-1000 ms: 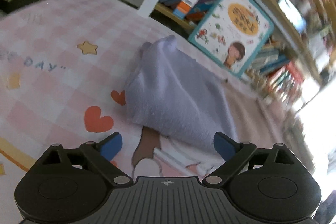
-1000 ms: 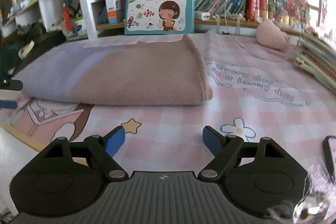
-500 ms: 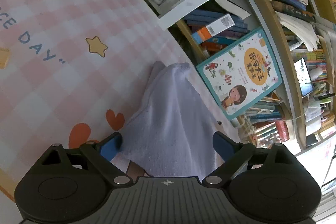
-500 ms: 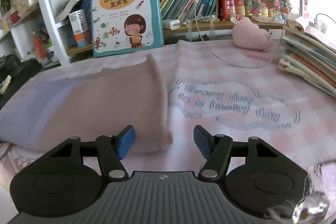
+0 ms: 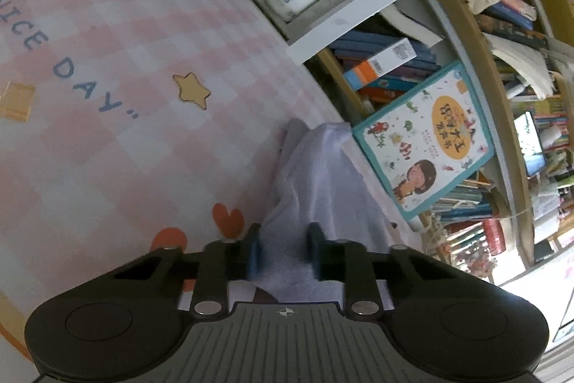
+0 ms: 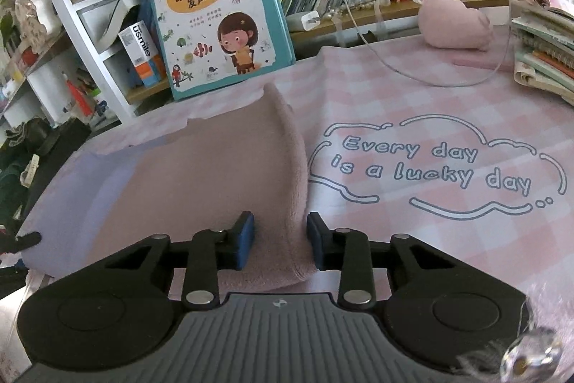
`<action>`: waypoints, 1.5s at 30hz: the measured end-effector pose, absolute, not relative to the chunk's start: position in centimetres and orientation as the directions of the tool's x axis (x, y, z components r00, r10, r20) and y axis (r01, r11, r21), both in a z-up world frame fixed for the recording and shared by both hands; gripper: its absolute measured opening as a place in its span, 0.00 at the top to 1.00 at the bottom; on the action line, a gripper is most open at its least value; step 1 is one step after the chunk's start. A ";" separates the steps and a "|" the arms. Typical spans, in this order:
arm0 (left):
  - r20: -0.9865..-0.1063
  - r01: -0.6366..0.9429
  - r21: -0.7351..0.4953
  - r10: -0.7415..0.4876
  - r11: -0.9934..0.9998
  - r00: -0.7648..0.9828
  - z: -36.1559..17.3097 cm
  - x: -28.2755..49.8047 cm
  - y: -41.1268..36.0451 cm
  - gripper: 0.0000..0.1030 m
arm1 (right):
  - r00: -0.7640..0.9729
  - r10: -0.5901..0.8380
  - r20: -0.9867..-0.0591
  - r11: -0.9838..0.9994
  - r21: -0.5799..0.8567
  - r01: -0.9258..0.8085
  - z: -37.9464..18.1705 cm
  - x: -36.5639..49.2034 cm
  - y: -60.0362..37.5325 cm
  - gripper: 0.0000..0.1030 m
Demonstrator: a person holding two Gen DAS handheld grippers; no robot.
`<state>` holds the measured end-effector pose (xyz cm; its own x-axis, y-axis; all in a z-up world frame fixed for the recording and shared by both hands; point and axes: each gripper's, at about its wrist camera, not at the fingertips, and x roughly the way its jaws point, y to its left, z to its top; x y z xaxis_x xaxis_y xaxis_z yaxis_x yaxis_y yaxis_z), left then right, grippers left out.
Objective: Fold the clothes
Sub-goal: 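Grasp the lavender end with the left tool while the right tool grasps the pink end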
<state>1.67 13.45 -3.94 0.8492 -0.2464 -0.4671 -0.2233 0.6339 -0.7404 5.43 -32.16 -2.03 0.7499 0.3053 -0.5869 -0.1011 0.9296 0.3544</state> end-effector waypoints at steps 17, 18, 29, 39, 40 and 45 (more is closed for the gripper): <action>-0.475 -0.212 -0.694 -0.216 0.688 0.853 -3.3 3.6 14.2 0.45 | 0.736 0.336 -0.588 0.922 0.364 -0.131 -2.2 5.6 -30.1 0.71; -0.471 -0.221 -0.705 -0.212 0.674 0.856 -3.7 3.7 14.3 0.47 | 0.736 0.334 -0.589 0.923 0.361 -0.131 -2.2 5.6 -30.0 0.71; -0.356 -0.069 -0.390 -0.082 0.918 0.931 1.2 1.3 11.3 0.88 | 0.716 0.375 -0.589 0.911 0.378 -0.166 -2.1 5.3 -28.3 0.71; -0.468 -0.246 -0.599 -0.085 0.762 0.879 -2.2 1.2 18.8 0.77 | 0.682 0.432 -0.590 0.898 0.353 -0.263 -1.7 4.7 -23.7 0.71; -0.475 -0.257 -0.619 -0.093 0.742 0.875 -2.8 1.1 19.2 0.76 | 0.681 0.434 -0.591 0.897 0.355 -0.263 -1.8 4.7 -23.7 0.71; -0.483 -0.272 -0.654 -0.113 0.706 0.868 -4.3 1.5 19.8 0.64 | 0.678 0.435 -0.592 0.896 0.358 -0.262 -1.8 4.8 -23.5 0.71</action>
